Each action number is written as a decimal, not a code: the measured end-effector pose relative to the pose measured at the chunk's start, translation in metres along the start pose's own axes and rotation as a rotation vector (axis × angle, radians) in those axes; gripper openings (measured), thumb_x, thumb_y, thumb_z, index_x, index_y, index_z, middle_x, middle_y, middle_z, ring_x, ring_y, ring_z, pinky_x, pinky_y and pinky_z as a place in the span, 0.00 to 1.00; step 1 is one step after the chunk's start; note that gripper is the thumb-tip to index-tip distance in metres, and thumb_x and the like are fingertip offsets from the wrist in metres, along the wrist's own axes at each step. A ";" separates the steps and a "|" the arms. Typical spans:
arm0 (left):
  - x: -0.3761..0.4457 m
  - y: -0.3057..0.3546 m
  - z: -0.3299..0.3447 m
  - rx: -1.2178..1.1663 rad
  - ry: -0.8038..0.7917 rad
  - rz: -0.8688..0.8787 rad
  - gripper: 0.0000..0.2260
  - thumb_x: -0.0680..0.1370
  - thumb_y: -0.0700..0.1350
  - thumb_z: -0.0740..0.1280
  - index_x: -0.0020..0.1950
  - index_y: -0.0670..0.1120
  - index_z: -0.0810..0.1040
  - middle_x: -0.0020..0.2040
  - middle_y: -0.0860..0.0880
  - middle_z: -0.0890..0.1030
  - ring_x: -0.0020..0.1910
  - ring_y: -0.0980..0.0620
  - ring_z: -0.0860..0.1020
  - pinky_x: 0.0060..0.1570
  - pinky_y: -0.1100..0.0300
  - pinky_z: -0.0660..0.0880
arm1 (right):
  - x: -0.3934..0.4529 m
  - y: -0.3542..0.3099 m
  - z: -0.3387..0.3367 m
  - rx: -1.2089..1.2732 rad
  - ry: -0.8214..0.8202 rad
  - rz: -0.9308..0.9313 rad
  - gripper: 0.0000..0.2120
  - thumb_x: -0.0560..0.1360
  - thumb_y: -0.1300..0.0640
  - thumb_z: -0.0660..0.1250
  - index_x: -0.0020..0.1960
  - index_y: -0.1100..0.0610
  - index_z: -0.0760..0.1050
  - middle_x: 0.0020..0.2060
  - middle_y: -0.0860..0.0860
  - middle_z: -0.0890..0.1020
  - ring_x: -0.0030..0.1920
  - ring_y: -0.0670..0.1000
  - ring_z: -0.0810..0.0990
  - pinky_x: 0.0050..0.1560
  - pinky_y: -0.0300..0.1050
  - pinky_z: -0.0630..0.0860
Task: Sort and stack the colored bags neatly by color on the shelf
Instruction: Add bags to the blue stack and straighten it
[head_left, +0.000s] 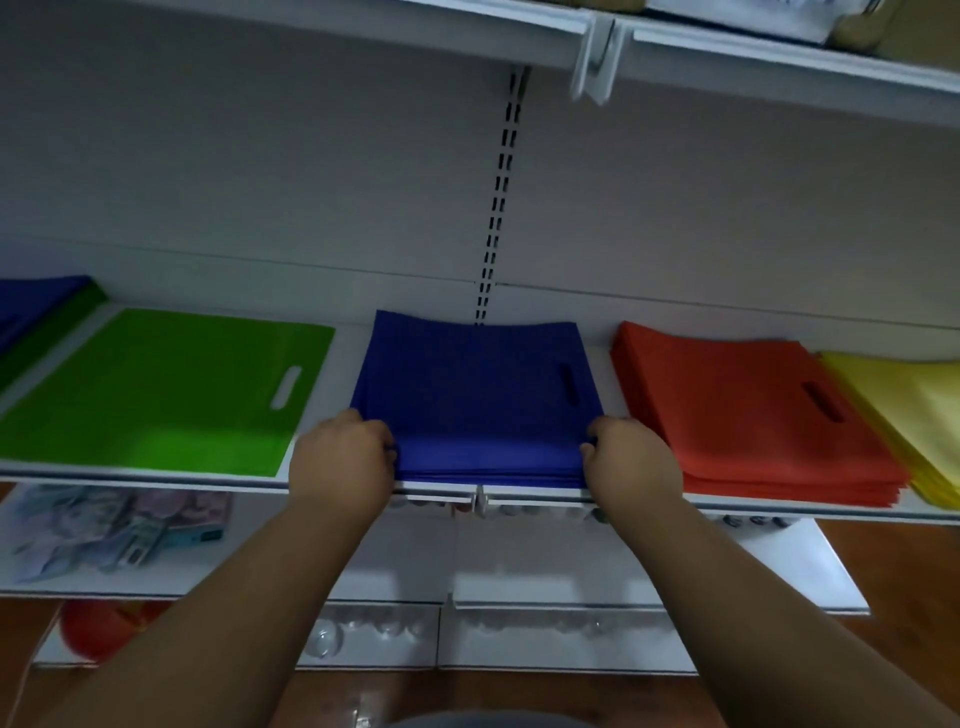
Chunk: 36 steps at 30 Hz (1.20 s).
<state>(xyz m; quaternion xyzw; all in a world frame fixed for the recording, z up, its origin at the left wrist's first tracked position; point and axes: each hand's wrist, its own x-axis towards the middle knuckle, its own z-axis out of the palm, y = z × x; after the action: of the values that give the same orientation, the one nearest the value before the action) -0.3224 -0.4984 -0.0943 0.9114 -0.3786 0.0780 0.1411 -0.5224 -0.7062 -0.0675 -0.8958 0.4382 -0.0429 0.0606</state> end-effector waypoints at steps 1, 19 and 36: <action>0.001 -0.001 0.001 -0.010 0.002 0.004 0.03 0.67 0.43 0.77 0.39 0.49 0.86 0.36 0.44 0.76 0.31 0.41 0.76 0.32 0.58 0.69 | 0.000 -0.002 0.000 -0.020 0.007 0.004 0.07 0.78 0.56 0.62 0.51 0.57 0.77 0.44 0.53 0.77 0.40 0.55 0.76 0.35 0.45 0.71; -0.042 -0.166 -0.039 -0.304 0.094 -0.208 0.08 0.73 0.49 0.68 0.49 0.51 0.84 0.41 0.49 0.79 0.39 0.46 0.80 0.38 0.56 0.74 | -0.018 -0.255 0.014 0.217 0.033 -0.538 0.12 0.78 0.47 0.62 0.53 0.54 0.79 0.47 0.53 0.78 0.45 0.57 0.78 0.41 0.49 0.74; -0.056 -0.459 -0.133 -0.634 0.025 -0.648 0.14 0.78 0.47 0.66 0.64 0.55 0.75 0.37 0.52 0.78 0.38 0.53 0.78 0.39 0.56 0.75 | -0.037 -0.603 0.082 0.209 -0.359 -0.684 0.28 0.80 0.42 0.60 0.77 0.42 0.58 0.68 0.53 0.75 0.67 0.57 0.73 0.61 0.47 0.71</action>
<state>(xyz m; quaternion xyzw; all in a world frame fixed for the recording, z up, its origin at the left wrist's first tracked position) -0.0396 -0.1100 -0.0733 0.8937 -0.0770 -0.0788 0.4350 -0.0643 -0.3045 -0.0610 -0.9722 0.0902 0.0523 0.2095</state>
